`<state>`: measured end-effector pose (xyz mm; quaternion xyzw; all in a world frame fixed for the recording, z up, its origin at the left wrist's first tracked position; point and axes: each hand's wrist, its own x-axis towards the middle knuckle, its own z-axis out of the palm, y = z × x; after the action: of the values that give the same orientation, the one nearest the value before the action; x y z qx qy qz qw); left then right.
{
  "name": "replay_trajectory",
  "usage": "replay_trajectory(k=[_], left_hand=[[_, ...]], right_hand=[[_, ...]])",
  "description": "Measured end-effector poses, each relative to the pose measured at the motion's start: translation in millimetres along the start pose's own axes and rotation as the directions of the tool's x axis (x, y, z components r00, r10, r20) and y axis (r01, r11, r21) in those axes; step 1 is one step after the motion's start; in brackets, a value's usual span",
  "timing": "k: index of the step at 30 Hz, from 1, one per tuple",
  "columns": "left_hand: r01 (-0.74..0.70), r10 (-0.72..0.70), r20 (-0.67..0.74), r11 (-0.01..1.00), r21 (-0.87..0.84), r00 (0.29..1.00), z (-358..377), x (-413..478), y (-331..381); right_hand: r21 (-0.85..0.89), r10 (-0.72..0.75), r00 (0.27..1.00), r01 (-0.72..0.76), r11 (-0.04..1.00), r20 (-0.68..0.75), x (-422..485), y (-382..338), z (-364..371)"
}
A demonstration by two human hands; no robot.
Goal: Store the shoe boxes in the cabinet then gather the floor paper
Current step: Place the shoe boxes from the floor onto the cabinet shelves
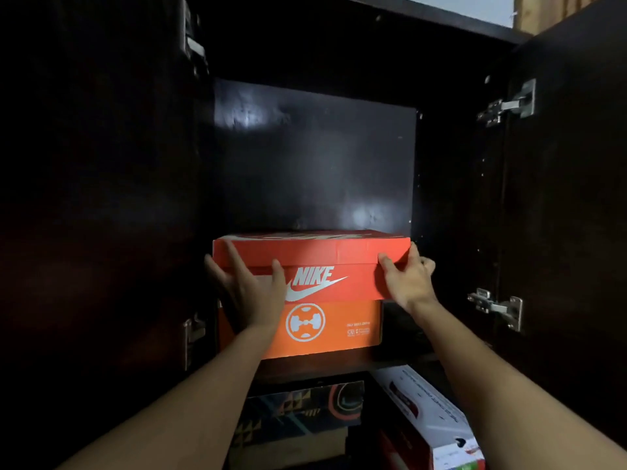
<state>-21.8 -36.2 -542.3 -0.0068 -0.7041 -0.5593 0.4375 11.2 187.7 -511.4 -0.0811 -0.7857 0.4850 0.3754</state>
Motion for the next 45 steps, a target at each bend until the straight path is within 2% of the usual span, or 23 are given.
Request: replay_trajectory(k=[2, 4, 7, 12, 15, 20, 24, 27, 29, 32, 34, 38, 42, 45], left_hand=[[-0.139, 0.133, 0.048, 0.973, 0.183, 0.990, 4, -6, -15], [-0.194, 0.167, 0.109, 0.926, 0.323, 0.980, 7, -7, -25], [-0.185, 0.127, 0.165, 0.893, 0.409, 0.978, 11, 4, -36], [-0.145, 0.004, 0.289, 0.870, 0.470, 0.957, 12, 28, -38], [-0.112, -0.043, 0.319, 0.885, 0.452, 0.947, 13, 41, -37], [-0.085, -0.077, 0.326, 0.887, 0.454, 0.942, 16, 36, -32], [-0.057, -0.066, 0.288, 0.915, 0.399, 0.955, 23, 27, -36], [-0.060, -0.056, 0.322, 0.939, 0.338, 0.945, 21, 10, -36], [-0.102, -0.027, 0.348, 0.932, 0.348, 0.937, 16, -7, -36], [-0.229, 0.091, 0.390, 0.918, 0.323, 0.916, 12, -44, -37], [-0.279, 0.115, 0.497, 0.922, 0.269, 0.860, 13, -75, -38], [-0.341, 0.160, 0.722, 0.934, 0.111, 0.673, 22, -145, -40], [-0.241, 0.141, 0.862, 0.970, -0.022, 0.487, 20, -235, -38], [-0.110, 0.133, 0.942, 0.989, -0.103, 0.307, 6, -312, -38]], right_hand=[[-0.097, -0.026, 1.000, 0.027, 0.995, 0.006, 2, -1, 15], [-0.163, -0.080, 0.997, 0.076, 0.984, -0.018, -1, -1, 29], [-0.204, -0.091, 0.996, 0.094, 0.974, 0.023, -3, 2, 45], [-0.235, -0.032, 0.966, 0.095, 0.967, 0.256, 5, 4, 61], [-0.324, -0.053, 0.934, 0.175, 0.930, 0.354, 6, 4, 68], [-0.351, -0.022, 0.925, 0.166, 0.921, 0.378, 3, 6, 72], [-0.307, -0.053, 0.939, 0.164, 0.938, 0.340, -5, 14, 60], [-0.309, -0.066, 0.956, 0.157, 0.938, 0.286, -17, 23, 44], [-0.303, -0.076, 0.963, 0.156, 0.940, 0.259, -32, 31, 32], [-0.302, -0.073, 0.973, 0.138, 0.943, 0.217, -62, 52, 10], [-0.295, -0.032, 0.984, 0.084, 0.952, 0.178, -89, 69, -8], [-0.306, 0.110, 0.988, -0.072, 0.949, 0.109, -151, 109, -54], [-0.322, 0.218, 0.976, -0.200, 0.926, 0.023, -232, 143, -112], [-0.353, 0.319, 0.945, -0.326, 0.877, -0.080, -302, 164, -157]])
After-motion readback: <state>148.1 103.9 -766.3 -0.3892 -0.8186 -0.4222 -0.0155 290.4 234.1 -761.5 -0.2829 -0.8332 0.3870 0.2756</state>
